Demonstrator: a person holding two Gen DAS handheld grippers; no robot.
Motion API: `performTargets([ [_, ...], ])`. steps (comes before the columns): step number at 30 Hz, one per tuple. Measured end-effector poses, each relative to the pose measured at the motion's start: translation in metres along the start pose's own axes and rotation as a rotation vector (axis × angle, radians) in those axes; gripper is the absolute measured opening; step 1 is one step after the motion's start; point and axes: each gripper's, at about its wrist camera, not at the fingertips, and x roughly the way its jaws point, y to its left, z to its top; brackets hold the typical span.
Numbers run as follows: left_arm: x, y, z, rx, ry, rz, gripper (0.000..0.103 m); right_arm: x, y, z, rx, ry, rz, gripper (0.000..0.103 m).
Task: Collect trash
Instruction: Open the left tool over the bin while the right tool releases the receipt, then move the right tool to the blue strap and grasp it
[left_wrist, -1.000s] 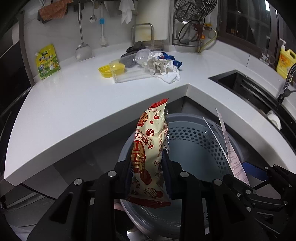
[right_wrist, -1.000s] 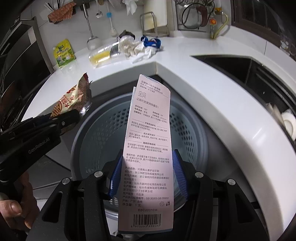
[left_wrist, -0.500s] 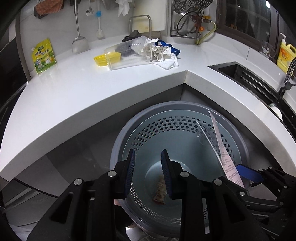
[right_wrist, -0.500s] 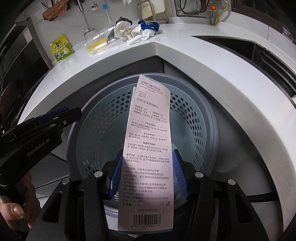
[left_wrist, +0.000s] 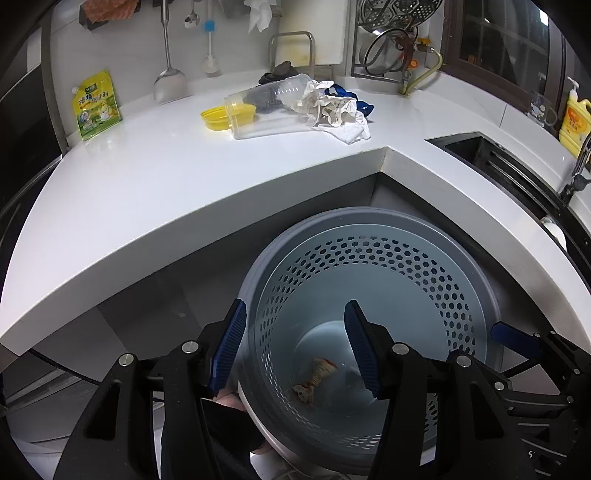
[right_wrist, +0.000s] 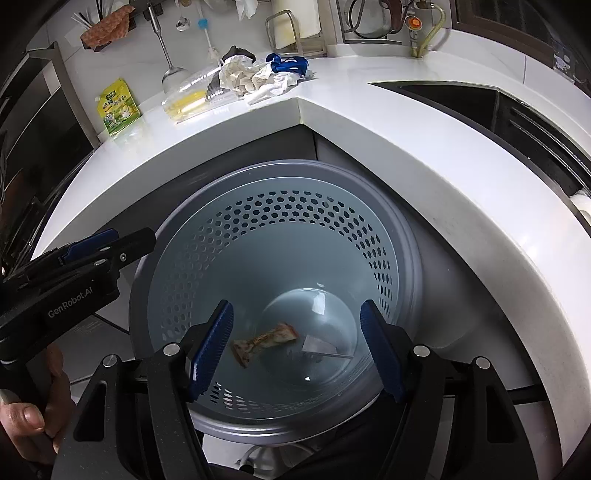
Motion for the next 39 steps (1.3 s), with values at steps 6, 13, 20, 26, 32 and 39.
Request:
performTargets([
  [6,-0.003,0.003,0.001,-0.003,-0.014,0.005,0.064,-0.005,0.002,-0.001,0.002,-0.027,0.003,0.068],
  [13,-0.012,0.009,0.004,-0.014,-0.048,0.017,0.075,-0.013,0.003,0.002,0.002,-0.08,0.001,0.068],
  [20,-0.018,0.015,0.011,-0.023,-0.086,0.033,0.083,-0.008,0.004,0.007,0.002,-0.081,-0.007,0.068],
  [26,-0.019,0.02,0.016,-0.026,-0.102,0.045,0.086,-0.008,0.004,0.012,0.004,-0.089,-0.011,0.068],
  [32,-0.018,0.025,0.023,-0.039,-0.113,0.05,0.089,-0.005,0.001,0.021,0.011,-0.094,-0.007,0.068],
  [39,-0.015,0.03,0.038,-0.054,-0.129,0.058,0.09,-0.003,-0.006,0.036,0.021,-0.11,-0.004,0.068],
])
